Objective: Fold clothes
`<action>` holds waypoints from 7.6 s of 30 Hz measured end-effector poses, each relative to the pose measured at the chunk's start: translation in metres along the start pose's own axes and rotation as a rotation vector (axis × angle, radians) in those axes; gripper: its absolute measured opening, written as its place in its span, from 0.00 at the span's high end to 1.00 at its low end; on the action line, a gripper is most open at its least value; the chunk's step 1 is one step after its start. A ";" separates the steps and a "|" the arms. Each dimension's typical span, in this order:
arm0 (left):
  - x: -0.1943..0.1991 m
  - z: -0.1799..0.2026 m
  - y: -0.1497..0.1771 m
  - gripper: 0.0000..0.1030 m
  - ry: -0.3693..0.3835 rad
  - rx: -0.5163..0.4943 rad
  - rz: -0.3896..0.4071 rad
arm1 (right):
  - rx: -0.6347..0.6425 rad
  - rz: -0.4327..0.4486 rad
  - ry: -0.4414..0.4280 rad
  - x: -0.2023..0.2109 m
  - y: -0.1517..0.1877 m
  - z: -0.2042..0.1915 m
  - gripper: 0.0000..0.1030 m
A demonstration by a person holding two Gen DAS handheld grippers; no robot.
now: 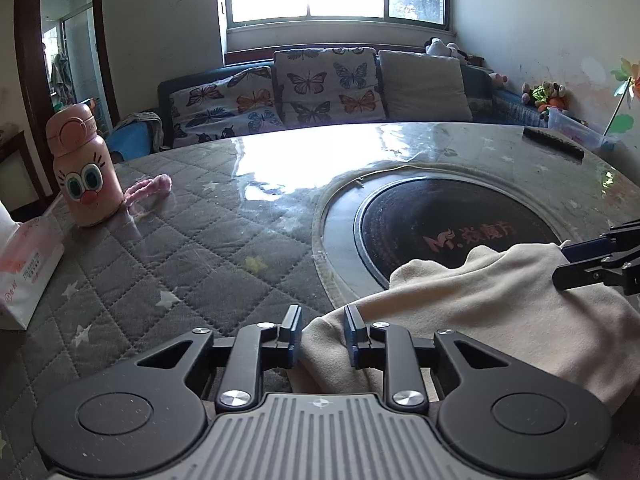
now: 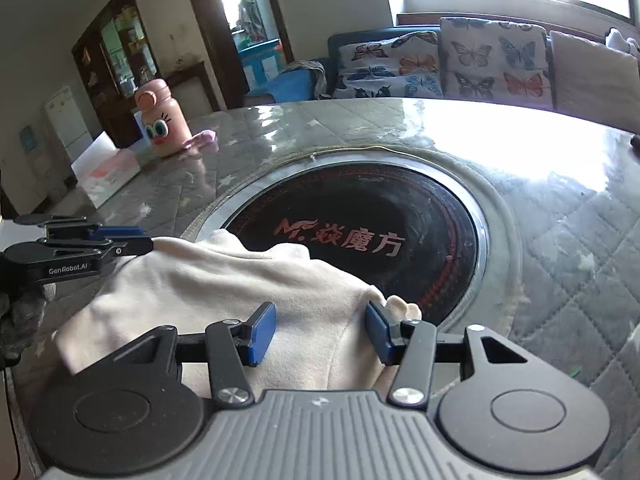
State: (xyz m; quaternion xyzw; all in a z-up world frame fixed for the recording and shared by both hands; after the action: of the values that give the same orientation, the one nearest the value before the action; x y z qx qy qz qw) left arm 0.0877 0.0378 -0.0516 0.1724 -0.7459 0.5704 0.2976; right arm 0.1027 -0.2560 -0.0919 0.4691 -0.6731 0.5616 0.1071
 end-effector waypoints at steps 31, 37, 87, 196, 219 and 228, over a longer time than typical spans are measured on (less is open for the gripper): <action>0.069 0.027 0.029 0.00 -0.055 0.038 0.047 | 0.121 0.092 0.009 0.048 0.036 -0.047 0.00; 0.080 0.032 0.035 0.00 -0.054 0.040 0.059 | 0.154 0.081 0.027 0.054 0.048 -0.057 0.00; 0.097 0.042 0.049 0.00 -0.088 0.076 0.040 | 0.240 0.093 0.033 0.066 0.084 -0.098 0.00; 0.045 -0.038 0.045 0.02 -0.005 0.404 -0.109 | 0.577 -0.049 -0.149 -0.023 0.079 -0.209 0.66; 0.016 -0.041 0.043 0.71 0.309 0.784 -0.135 | 0.316 -0.008 -0.321 0.023 0.043 -0.162 0.86; 0.017 -0.039 0.046 0.80 0.301 0.766 -0.133 | 0.249 0.017 -0.284 0.037 0.040 -0.135 0.78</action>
State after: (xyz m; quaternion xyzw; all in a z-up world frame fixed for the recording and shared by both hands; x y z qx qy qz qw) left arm 0.0570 0.0899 -0.0679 0.2332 -0.4153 0.8050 0.3537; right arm 0.0014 -0.1624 -0.0466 0.5477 -0.6104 0.5698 -0.0525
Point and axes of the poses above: each gripper's, at about its wrist camera, not at the fingertips, and x roughly against the way its jaws point, z to its right, y to its underside, the point moved 1 cm from there along -x, roughly the way its jaws point, and after that the axes turned 10 degrees about -x, right-handed, at the moved point
